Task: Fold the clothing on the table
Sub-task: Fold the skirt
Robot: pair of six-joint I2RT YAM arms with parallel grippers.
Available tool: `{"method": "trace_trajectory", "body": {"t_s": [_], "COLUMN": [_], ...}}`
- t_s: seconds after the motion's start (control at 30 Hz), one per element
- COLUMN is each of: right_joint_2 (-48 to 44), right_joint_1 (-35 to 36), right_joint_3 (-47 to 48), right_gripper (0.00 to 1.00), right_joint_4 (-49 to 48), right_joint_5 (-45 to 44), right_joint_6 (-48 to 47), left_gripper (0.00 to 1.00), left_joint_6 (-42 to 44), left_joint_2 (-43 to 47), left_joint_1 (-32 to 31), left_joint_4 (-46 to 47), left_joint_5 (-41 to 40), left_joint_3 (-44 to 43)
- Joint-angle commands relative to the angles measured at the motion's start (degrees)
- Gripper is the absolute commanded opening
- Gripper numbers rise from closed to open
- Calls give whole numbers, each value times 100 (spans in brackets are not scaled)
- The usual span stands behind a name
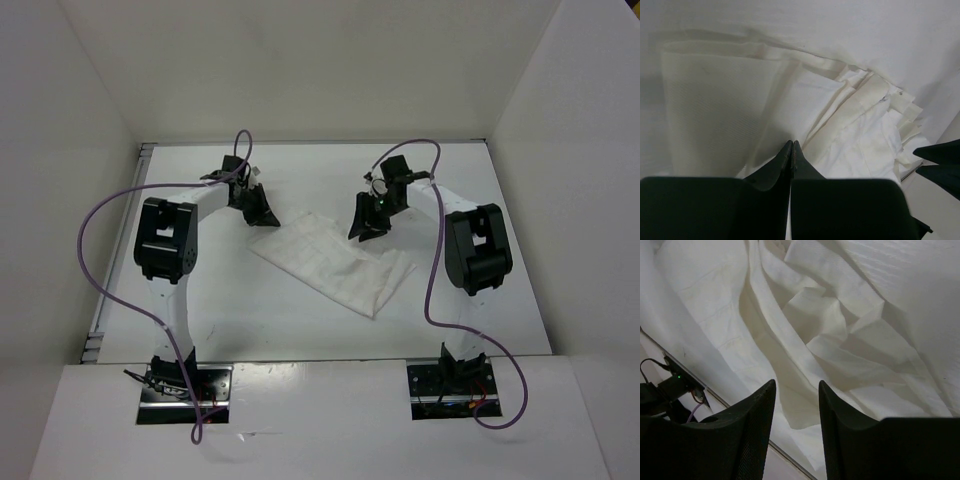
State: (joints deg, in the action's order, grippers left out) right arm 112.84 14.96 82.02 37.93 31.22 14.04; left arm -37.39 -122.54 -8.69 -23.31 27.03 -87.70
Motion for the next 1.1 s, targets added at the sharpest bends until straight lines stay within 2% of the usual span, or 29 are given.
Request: {"method": "trace_trajectory", "body": {"t_s": [0.0,0.17,0.43,0.5,0.53,0.63,0.7,0.87,1.07], "right_joint_2": [-42,72,423,423,423,57,-278,-456,211], "right_joint_1": [77,77,585,736,797,859,859,859,859], "right_joint_3": [-98,-160,-213,-265,-265,-265,-46,902,1668], "right_gripper": [46,46,44,38,24,0,0,0,0], "right_joint_4": [-216,-216,-76,-15,-14,39,39,390,522], "right_joint_5": [393,718,1114,1114,1114,853,431,157,-63], "right_joint_6": [-60,-112,-323,-323,-323,-183,-51,20,-33], "left_gripper": [0,0,0,0,0,0,0,0,0], "left_joint_6": [197,197,197,136,135,82,82,82,82], "left_joint_2": [-130,-182,-235,-235,-235,-235,-174,-121,-68], "left_joint_1": [25,25,25,25,25,25,25,25,25], "left_joint_4": [90,143,143,195,256,318,371,371,318], "left_joint_5": [-13,-13,-66,-66,-66,-13,-13,-13,-66], "left_joint_3": [112,236,236,289,367,447,517,570,675]}}
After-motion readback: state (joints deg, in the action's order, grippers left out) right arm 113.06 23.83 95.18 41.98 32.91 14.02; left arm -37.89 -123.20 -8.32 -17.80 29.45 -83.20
